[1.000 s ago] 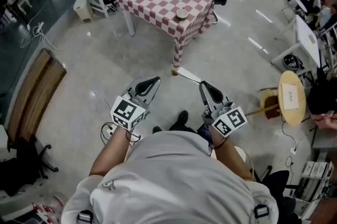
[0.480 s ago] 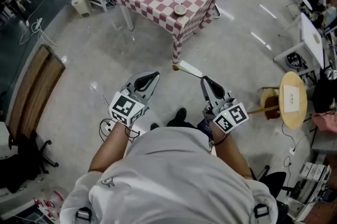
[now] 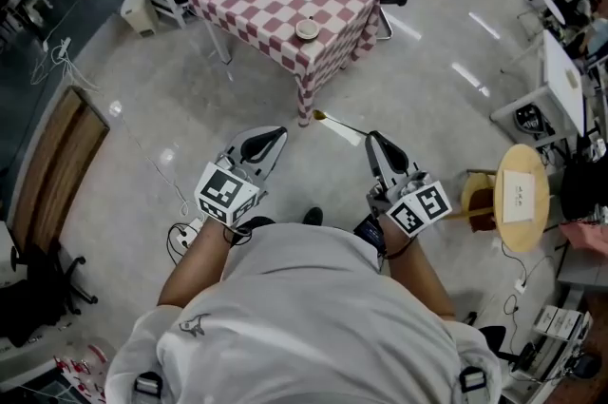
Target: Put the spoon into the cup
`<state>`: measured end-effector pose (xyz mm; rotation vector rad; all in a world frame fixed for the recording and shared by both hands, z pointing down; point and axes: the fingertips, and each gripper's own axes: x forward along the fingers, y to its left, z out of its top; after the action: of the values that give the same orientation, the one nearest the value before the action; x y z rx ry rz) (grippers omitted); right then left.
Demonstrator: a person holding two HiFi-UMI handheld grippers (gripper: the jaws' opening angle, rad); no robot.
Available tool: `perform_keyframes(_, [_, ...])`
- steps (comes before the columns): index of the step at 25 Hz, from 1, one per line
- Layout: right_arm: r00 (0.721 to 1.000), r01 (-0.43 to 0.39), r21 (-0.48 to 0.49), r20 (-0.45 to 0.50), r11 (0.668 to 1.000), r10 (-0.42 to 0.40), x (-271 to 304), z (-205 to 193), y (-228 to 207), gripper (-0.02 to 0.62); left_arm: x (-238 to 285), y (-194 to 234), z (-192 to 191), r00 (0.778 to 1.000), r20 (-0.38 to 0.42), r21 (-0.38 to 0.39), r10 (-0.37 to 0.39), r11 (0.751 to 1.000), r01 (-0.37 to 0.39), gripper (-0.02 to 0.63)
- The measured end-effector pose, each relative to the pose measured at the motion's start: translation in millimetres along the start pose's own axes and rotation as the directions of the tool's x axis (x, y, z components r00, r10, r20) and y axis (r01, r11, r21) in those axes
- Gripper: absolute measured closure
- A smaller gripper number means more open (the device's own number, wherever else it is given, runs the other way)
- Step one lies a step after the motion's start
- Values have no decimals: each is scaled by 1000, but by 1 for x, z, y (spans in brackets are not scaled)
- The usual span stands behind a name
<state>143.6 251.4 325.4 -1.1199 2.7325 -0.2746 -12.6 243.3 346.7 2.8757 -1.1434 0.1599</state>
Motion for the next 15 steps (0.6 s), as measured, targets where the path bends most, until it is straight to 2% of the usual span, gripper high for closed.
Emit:
perform_keyframes(6, [1000, -27, -5, 1, 1000, 27, 9, 8, -31, 561, 37, 0, 4, 1000, 1, -17, -3, 1000, 3, 592])
perform_keyframes(15, [1000, -7, -10, 29, 1000, 7, 35, 23, -61, 561, 76, 33, 5, 1000, -6, -25, -25, 999, 25, 592])
